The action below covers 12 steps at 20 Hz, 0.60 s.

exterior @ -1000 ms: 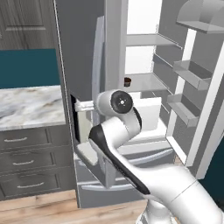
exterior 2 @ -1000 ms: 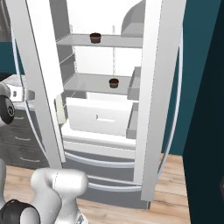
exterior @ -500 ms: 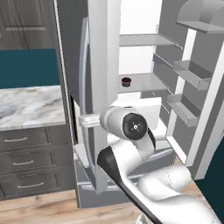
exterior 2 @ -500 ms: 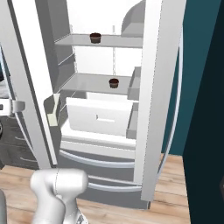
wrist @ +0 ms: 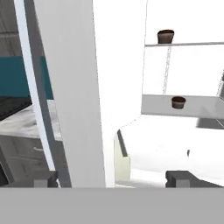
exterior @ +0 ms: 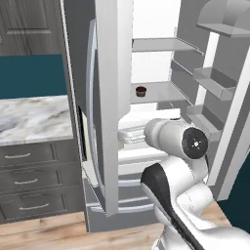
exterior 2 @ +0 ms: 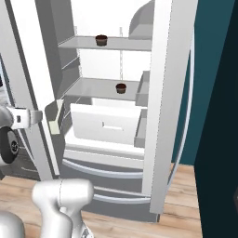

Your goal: Take the cupcakes from the fridge and place them on the empty tray on the dining counter.

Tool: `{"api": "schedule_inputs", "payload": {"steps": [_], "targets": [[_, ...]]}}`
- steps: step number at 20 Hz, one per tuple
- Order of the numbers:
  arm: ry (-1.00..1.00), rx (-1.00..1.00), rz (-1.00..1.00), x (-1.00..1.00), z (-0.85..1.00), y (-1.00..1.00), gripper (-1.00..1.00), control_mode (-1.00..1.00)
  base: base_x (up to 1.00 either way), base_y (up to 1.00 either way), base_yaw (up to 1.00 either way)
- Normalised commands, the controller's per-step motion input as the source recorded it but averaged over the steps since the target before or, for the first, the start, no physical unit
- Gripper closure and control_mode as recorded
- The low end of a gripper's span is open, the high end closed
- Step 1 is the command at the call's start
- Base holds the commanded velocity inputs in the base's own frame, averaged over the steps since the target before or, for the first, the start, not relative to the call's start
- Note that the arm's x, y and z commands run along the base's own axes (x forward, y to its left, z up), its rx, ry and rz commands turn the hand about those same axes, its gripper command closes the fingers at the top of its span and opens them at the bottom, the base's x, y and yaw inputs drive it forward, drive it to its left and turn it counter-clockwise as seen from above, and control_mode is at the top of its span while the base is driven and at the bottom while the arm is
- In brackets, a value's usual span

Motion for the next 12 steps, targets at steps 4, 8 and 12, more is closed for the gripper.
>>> {"api": "schedule_inputs", "payload": {"steps": [4,8,12], "targets": [[0.00,0.00,0.09,0.01,-0.05,-0.83,-1.00,-1.00,0.00,0.00,0.00],[0.03,0.00,0.16,0.23,-0.25,-0.59,-1.00,-1.00,0.00,0.00,0.00],[0.00,0.00,0.06,0.21,-0.14,-0.14,-1.00,-1.00,0.00,0.00,0.00]]}}
